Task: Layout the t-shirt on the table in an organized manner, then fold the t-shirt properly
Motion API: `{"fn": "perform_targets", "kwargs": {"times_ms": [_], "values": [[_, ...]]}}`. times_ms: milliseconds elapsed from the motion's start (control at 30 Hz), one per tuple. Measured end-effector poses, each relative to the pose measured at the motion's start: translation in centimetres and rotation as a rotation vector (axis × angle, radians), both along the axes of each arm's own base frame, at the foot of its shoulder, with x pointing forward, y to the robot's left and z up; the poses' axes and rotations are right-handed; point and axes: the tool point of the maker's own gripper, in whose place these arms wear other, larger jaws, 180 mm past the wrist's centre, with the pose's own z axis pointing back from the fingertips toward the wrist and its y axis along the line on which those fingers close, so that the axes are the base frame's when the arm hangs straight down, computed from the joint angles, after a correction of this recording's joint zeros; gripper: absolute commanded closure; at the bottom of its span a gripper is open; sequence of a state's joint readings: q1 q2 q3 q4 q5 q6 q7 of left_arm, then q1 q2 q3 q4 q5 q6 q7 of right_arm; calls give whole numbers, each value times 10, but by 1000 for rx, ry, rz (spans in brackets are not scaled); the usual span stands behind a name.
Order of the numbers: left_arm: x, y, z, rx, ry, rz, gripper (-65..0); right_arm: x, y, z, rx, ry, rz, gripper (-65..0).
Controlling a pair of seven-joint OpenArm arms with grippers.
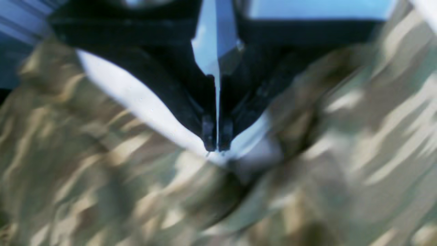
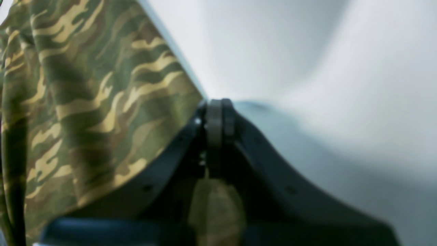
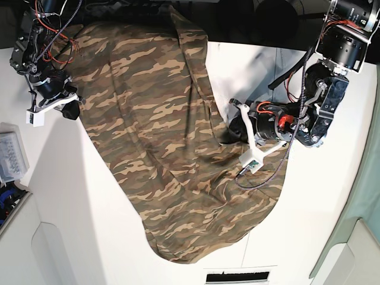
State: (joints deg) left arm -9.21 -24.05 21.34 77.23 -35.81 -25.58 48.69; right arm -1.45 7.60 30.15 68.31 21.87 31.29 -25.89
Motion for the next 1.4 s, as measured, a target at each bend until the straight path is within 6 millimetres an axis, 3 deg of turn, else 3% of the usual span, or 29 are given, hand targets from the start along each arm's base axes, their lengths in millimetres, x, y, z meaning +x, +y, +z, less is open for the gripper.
{"fn": "perform_targets", "kwargs": {"times_ms": [100, 333, 467, 533, 767, 1167, 1300, 1333, 1400], "values": [[0, 8, 0, 15, 0, 4, -18, -3, 0, -1, 6, 1, -3, 0], [2, 5, 6, -25, -4, 12, -37, -3, 1, 0, 8, -2, -1, 0], [12, -3, 12, -59, -29, 62, -241, -3, 1, 0, 8, -1, -1, 0], [20, -1, 15, -71, -40, 119, -297, -2, 1, 0, 8, -2, -1, 0], [48, 21, 27, -84, -108, 320, -297, -2, 1, 0, 8, -2, -1, 0], [38, 10, -4, -44, -40, 376, -297, -2, 1, 0, 8, -2, -1, 0], [45, 21, -7, 5, -84, 449, -296, -2, 1, 0, 8, -2, -1, 0], [47, 26, -7, 26, -101, 458, -291, -3, 1, 0, 8, -1, -1, 0], [49, 35, -7, 57, -117, 498, -217, -3, 1, -1, 8, -1, -1, 0]]}}
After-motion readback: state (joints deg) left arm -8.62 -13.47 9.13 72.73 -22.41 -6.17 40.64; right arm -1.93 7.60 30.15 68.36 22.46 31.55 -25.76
